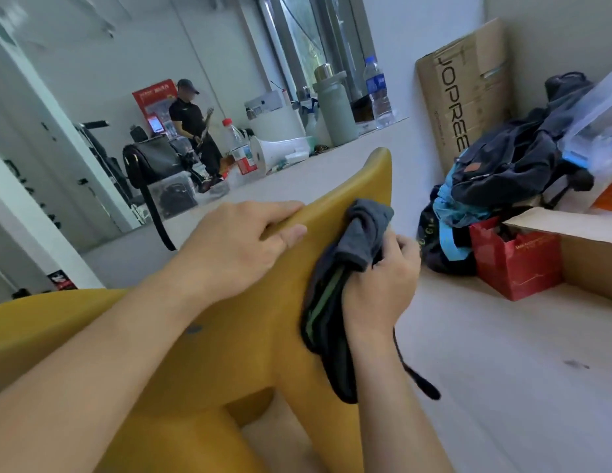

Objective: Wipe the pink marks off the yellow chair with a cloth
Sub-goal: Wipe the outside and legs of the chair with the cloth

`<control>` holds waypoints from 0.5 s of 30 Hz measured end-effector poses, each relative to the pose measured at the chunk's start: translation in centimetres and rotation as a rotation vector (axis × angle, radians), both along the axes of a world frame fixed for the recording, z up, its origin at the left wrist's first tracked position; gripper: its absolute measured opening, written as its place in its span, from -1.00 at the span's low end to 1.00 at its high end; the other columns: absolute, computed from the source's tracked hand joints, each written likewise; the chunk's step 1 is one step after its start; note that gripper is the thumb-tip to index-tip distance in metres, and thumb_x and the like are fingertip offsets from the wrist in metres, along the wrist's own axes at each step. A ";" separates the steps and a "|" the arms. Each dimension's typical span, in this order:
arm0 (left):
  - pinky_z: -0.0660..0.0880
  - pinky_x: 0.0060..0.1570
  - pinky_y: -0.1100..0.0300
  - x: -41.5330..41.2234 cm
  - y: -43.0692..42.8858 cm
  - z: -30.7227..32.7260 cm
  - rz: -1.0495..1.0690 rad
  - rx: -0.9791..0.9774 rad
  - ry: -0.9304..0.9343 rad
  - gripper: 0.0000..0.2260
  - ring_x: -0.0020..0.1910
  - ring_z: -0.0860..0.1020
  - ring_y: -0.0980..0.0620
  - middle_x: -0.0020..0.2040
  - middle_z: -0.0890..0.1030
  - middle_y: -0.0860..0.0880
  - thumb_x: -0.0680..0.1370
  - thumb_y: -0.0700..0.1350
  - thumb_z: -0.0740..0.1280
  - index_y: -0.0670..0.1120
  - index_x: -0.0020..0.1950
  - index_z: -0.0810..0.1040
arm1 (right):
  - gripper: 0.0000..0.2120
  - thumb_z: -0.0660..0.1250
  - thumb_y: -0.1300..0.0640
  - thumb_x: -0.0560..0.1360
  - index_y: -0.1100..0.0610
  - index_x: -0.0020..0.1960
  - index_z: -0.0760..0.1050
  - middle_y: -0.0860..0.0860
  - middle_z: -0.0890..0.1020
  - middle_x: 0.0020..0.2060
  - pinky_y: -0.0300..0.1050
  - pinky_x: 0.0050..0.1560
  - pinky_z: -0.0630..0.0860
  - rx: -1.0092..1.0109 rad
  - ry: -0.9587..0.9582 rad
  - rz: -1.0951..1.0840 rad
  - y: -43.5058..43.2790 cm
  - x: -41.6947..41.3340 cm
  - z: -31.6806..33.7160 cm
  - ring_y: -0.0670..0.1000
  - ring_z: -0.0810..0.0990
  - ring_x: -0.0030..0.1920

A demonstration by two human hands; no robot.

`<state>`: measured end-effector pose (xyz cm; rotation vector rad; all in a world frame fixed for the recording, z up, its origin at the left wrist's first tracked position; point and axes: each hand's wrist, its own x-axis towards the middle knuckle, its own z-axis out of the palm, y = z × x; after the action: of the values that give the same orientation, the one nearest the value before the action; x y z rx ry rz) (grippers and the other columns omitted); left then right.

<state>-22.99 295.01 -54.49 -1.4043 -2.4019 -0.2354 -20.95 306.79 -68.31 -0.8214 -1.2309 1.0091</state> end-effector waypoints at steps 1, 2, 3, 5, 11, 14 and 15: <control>0.33 0.20 0.23 -0.1 0.2 0.0 -0.019 0.027 -0.007 -0.66 0.30 0.43 0.10 0.30 0.52 0.16 0.56 0.13 0.21 0.20 0.34 0.45 | -0.72 0.24 0.17 0.47 0.19 0.14 0.54 0.08 0.51 0.05 0.02 -0.02 0.50 -0.024 0.016 0.037 -1.4 -0.4 0.1 0.10 0.50 0.01; 0.31 0.17 0.28 -0.4 0.5 0.1 -0.030 0.052 -0.030 -0.69 0.29 0.43 0.15 0.28 0.53 0.18 0.58 0.09 0.21 0.17 0.32 0.48 | -0.63 0.17 0.12 0.49 0.22 0.23 0.50 0.10 0.48 0.15 0.05 0.09 0.49 -0.045 0.056 0.056 -3.0 -0.4 0.4 0.13 0.49 0.11; 0.30 0.18 0.30 -0.5 0.7 0.3 -0.037 0.067 -0.061 -0.71 0.28 0.42 0.20 0.27 0.53 0.20 0.59 0.04 0.21 0.15 0.30 0.51 | -0.54 0.09 0.06 0.52 0.25 0.33 0.41 0.14 0.42 0.27 0.05 0.25 0.42 -0.043 0.091 0.102 -4.6 -0.3 0.8 0.14 0.43 0.25; 0.34 0.31 0.20 -0.9 0.9 0.5 -0.074 0.085 -0.136 -0.74 0.27 0.44 0.24 0.24 0.56 0.20 0.62 -0.03 0.20 0.11 0.27 0.55 | -0.33 -0.03 -0.16 0.54 0.21 0.53 0.13 0.15 0.18 0.48 0.05 0.49 0.13 0.019 0.075 0.198 -7.4 0.2 1.9 0.10 0.16 0.48; 0.41 0.12 0.35 -0.7 -0.2 -0.1 -0.098 0.158 -0.177 -0.69 0.06 0.52 0.29 0.02 0.65 0.23 0.53 0.11 0.16 0.18 0.20 0.58 | -0.35 0.04 -0.30 0.52 -0.20 0.54 -0.09 -0.05 0.12 0.55 0.02 0.43 0.18 0.143 0.054 0.153 -2.4 -0.1 2.0 0.03 0.19 0.50; 0.43 0.03 0.32 -0.6 0.1 -0.3 -0.082 0.162 -0.103 -0.76 0.00 0.53 0.21 -0.07 0.59 0.32 0.58 -0.02 0.24 0.20 0.21 0.56 | -0.45 0.08 -0.12 0.59 -0.32 0.51 -0.05 -0.12 0.26 0.51 -0.08 0.25 0.26 -0.087 0.113 0.218 6.3 -1.4 3.1 0.03 0.36 0.42; 0.45 0.04 0.26 -0.3 0.5 -0.4 -0.085 0.168 -0.079 -0.75 0.02 0.53 0.17 -0.06 0.60 0.31 0.58 -0.06 0.26 0.18 0.21 0.57 | -0.46 0.08 -0.08 0.59 -0.33 0.50 -0.04 -0.10 0.30 0.49 -0.06 0.23 0.29 -0.151 0.122 0.200 7.3 -1.6 3.2 0.04 0.39 0.40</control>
<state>-23.33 295.54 -54.89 -1.4452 -2.3253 -0.5108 -22.50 314.09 -65.07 -0.7507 -1.1580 1.3083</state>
